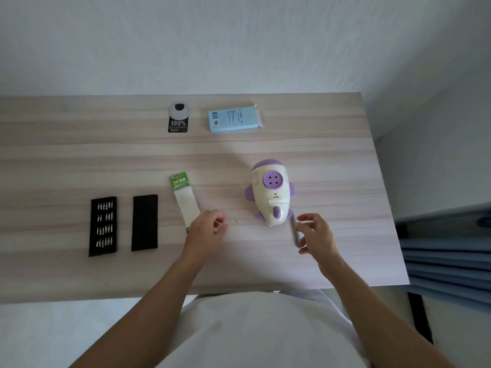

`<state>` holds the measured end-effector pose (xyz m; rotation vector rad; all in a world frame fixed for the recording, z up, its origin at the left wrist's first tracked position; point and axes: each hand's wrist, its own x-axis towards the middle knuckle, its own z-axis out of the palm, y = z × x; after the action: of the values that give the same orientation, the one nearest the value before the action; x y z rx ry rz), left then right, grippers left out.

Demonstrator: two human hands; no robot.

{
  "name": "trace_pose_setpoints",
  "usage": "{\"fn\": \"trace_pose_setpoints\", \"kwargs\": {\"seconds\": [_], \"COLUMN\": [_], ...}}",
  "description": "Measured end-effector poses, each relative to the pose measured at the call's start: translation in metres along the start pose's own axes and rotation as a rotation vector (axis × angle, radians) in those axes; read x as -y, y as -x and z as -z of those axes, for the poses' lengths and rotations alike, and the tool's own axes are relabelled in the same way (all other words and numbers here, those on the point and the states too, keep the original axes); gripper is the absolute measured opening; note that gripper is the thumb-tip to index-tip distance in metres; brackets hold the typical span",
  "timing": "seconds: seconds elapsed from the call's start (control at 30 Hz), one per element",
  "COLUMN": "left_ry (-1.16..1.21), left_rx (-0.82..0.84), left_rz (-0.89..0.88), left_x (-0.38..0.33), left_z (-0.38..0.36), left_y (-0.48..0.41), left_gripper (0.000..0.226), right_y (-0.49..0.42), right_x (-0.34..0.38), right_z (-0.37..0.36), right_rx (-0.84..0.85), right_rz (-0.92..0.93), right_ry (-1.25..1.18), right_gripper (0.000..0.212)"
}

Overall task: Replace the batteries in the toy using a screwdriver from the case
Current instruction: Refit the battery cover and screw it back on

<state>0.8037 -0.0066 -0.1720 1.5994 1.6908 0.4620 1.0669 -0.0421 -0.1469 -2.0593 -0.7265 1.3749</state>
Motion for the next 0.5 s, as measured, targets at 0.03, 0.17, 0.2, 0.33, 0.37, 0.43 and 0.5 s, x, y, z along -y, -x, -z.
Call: {"fn": "trace_pose_setpoints", "kwargs": {"seconds": [0.03,0.17,0.2,0.33,0.37,0.43,0.5], "left_ry": [-0.031,-0.060,-0.065,-0.028,-0.014,0.006,0.015], "left_rx": [0.015,-0.015,-0.014,-0.024,-0.038,-0.053,-0.063], "left_rz": [-0.041,-0.075,-0.089,-0.122,-0.126,-0.137,-0.139], "left_x": [0.000,0.002,0.003,0.006,0.007,0.009,0.011], "left_z": [-0.005,-0.025,-0.029,-0.042,-0.043,-0.045,-0.047], "left_y": [-0.001,-0.009,-0.011,-0.015,-0.015,-0.015,-0.016], "left_gripper": [0.010,0.008,0.009,0.015,0.015,0.013,0.010], "right_y": [-0.001,-0.005,-0.006,-0.016,-0.018,-0.022,-0.027], "right_x": [-0.003,-0.013,-0.016,-0.024,-0.026,-0.028,-0.030], "right_z": [-0.001,-0.004,-0.004,-0.005,-0.006,-0.007,-0.007], "right_rx": [-0.002,-0.013,-0.023,-0.079,-0.098,-0.125,-0.126], "right_rz": [-0.005,-0.012,-0.009,0.027,0.039,0.070,0.097], "right_ry": [0.009,0.069,0.090,0.218,0.239,0.288,0.360], "right_gripper": [0.013,0.014,0.015,0.010,0.010,0.013,0.016]}}
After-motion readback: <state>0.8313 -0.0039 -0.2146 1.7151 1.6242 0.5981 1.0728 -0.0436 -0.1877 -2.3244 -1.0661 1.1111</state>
